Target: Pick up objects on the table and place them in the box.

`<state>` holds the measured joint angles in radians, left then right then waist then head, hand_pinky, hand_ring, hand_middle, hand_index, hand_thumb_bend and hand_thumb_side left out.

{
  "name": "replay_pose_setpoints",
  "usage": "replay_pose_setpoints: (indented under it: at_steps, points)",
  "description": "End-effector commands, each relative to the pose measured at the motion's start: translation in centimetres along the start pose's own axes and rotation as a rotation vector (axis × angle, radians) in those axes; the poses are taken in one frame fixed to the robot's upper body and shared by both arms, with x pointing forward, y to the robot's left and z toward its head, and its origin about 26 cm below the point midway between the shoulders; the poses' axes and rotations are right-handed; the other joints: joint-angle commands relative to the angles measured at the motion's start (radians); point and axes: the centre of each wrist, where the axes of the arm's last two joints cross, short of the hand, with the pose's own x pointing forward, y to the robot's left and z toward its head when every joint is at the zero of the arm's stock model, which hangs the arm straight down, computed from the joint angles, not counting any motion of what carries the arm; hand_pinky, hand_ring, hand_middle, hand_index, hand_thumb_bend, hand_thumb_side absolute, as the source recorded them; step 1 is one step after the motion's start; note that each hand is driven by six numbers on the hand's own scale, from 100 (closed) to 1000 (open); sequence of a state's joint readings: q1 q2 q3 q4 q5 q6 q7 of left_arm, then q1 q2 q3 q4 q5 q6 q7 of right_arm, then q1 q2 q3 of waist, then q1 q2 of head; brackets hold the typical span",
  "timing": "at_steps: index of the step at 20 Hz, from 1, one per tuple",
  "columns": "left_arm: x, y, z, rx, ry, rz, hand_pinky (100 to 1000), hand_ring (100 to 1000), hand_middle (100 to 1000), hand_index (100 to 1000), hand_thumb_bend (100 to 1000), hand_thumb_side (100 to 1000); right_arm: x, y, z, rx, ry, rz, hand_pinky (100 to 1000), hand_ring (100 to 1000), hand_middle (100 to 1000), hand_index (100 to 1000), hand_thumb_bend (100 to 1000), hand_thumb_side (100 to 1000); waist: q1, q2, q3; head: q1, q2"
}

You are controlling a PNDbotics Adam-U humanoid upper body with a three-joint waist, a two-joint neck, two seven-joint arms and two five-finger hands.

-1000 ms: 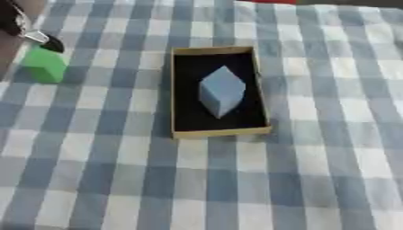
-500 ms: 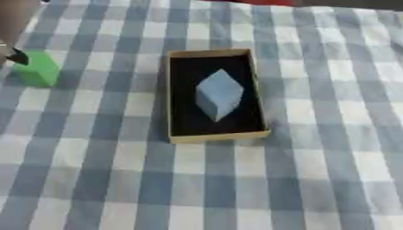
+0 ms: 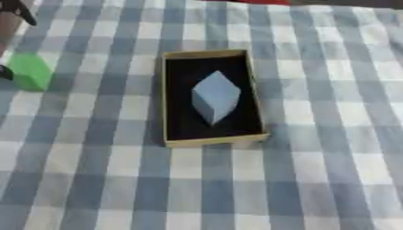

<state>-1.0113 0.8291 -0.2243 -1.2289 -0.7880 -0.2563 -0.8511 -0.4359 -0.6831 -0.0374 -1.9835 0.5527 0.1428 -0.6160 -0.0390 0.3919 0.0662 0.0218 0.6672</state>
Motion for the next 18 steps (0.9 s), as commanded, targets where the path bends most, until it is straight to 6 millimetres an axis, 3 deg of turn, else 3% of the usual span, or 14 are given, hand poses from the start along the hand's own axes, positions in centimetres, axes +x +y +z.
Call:
replay_pose_setpoints:
  at_steps: [1, 6, 12, 18]
  points:
    - [-1.1, 0.6, 1.1, -0.030, 0.024, -0.026, 872, 927, 869, 895, 710, 228, 0.2, -0.8, -1.0, -0.025, -0.033, 0.012, 829, 798, 804, 812, 100, 1000, 0.004, -0.017, -0.004, 0.006, -0.012]
    - [-0.9, -0.1, 0.2, -0.059, 0.030, -0.029, 862, 920, 863, 887, 681, 188, 0.3, -0.7, -1.0, -0.030, -0.030, 0.008, 829, 798, 804, 811, 100, 1000, 0.004, -0.013, -0.010, 0.009, -0.018]
    - [-0.6, -0.9, -1.2, -0.073, 0.013, -0.002, 836, 899, 839, 868, 635, 219, 0.3, -0.7, -0.9, -0.036, -0.026, 0.004, 829, 797, 804, 811, 100, 1000, 0.004, -0.008, -0.015, 0.013, -0.023]
    - [-0.3, -1.1, -1.9, -0.057, -0.004, 0.017, 734, 765, 620, 736, 517, 234, 0.3, -0.7, -0.9, -0.038, -0.023, 0.002, 828, 797, 804, 811, 100, 1000, 0.003, -0.008, -0.015, 0.012, -0.020]
